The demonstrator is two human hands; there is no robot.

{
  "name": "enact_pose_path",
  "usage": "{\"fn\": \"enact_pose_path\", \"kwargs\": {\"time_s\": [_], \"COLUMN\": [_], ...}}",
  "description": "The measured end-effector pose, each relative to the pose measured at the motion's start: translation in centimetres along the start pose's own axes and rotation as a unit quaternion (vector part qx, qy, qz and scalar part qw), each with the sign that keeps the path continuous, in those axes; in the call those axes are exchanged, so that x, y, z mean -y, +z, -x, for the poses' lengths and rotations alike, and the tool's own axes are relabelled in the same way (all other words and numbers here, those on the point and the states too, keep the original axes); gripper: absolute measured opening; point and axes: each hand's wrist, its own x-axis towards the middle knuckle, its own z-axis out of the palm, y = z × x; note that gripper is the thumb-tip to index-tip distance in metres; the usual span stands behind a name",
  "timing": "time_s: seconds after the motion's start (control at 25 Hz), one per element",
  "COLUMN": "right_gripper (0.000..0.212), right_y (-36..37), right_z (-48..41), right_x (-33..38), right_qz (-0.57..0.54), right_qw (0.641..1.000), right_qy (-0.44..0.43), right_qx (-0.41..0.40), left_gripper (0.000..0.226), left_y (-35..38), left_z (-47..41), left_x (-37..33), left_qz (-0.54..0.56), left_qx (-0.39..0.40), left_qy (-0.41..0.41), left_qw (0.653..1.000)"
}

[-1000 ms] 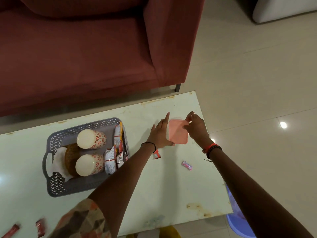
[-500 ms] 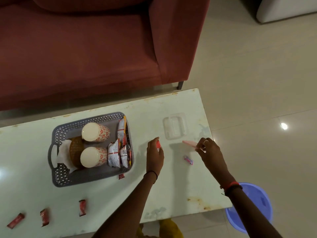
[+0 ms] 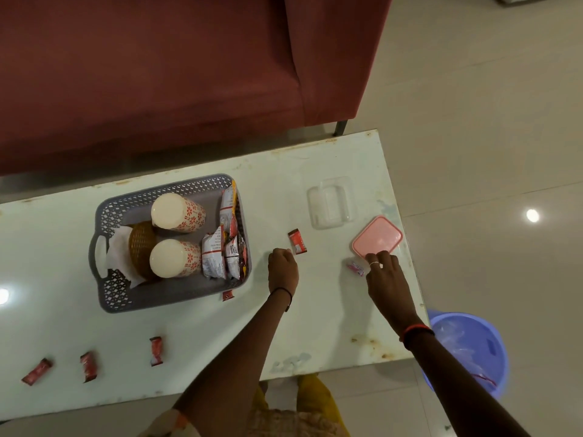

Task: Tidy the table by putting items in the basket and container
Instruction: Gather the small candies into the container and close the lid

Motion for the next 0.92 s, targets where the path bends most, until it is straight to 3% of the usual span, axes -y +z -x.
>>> {"fn": "enact_pose_path", "kwargs": {"time_s": [0.08,0.16,0.36,0.52,0.6,0.68,0.8,0.92], "right_gripper": [0.037,0.042,0.039,0.038,0.035,0.027,0.014,0.014], "right_y": [0.5,0.7,1.7,2.2,2.3,1.8,-0.3,-2.8], "right_z": [0.7,1.0,1.0,0.4,0.0,-0.7,-2.9,-5.9], "right_x": [0.6,0.9,1.2,1.8,1.9,2.3,3.1,3.4], "right_qz": [-0.001,0.000,-0.021,-0.010,-0.063,-0.158,-0.293,-0.329], "right_qw": [0.999,0.998,0.994,0.995,0.995,0.986,0.943,0.925], "right_qy": [-0.032,-0.063,-0.096,-0.067,-0.029,0.044,0.158,0.173], "right_qx": [0.002,-0.003,0.037,0.071,0.073,0.041,-0.021,-0.078], "left_gripper": [0.039,0.036,0.025,0.014,0.011,0.013,0.014,0.022], "left_y": [0.3,0.3,0.3,0.2,0.1,-0.1,-0.2,0.2], "left_z": [-0.2,0.3,0.1,-0.3,-0.2,0.2,0.9,0.9], "left_x": [-0.3,-0.9,-0.5,-0.6,-0.8,-1.1,-1.9,-3.7], "left_qz": [0.074,0.200,0.278,0.268,0.258,0.228,0.163,0.117], "left_qx": [0.051,0.090,0.093,0.092,0.070,0.030,0.008,0.028], "left_qy": [-0.092,-0.197,-0.224,-0.196,-0.158,-0.078,0.045,0.105], "left_qw": [0.992,0.956,0.929,0.939,0.951,0.970,0.986,0.987]}}
